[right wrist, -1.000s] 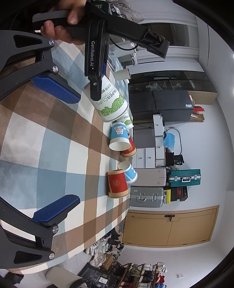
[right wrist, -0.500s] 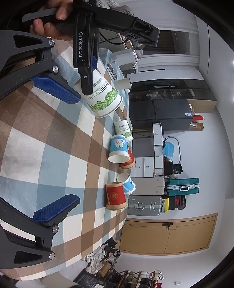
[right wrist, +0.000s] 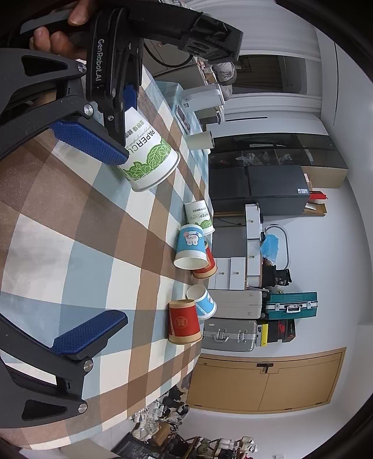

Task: Flip cup upright
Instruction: 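Lift the white cup with the left gripper toward the right gripper, then close the right gripper on the white cup while the left gripper releases it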

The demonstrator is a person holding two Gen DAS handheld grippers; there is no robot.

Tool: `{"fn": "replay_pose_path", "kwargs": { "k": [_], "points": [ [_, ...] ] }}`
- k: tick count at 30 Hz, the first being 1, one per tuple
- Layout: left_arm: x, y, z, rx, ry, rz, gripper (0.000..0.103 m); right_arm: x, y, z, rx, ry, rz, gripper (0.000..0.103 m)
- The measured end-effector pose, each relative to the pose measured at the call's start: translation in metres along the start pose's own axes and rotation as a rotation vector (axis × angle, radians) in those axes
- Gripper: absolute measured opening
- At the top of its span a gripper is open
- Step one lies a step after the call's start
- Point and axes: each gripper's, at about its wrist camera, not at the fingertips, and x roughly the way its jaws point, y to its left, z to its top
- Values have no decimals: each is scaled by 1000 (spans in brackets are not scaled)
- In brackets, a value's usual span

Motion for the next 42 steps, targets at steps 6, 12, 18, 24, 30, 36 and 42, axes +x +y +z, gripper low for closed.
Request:
{"fn": "replay_pose_path", "kwargs": {
  "k": [6, 12, 18, 24, 30, 36, 42],
  "points": [
    [-3, -5, -6, 7, 2, -14, 55, 1, 0, 0, 2, 7, -8, 103],
    [-1, -6, -9, 14, 13, -15, 55, 5, -1, -2, 5, 28, -13, 103],
    [-1, -5, -8, 34, 21, -23, 70, 4, -7, 1, 39, 22, -14, 103],
    [-11, 0, -5, 53, -17, -18, 82, 4, -16, 6, 92, 49, -20, 103],
    [-21, 9, -1, 75, -48, -2, 87, 12, -14, 11, 132, 123, 23, 103],
    [-40, 19, 1, 111, -127, 34, 101, 28, -5, 6, 188, 222, 54, 103],
    [-53, 35, 4, 131, -185, 65, 102, 35, 4, 8, 259, 262, 131, 103]
  ]
}}
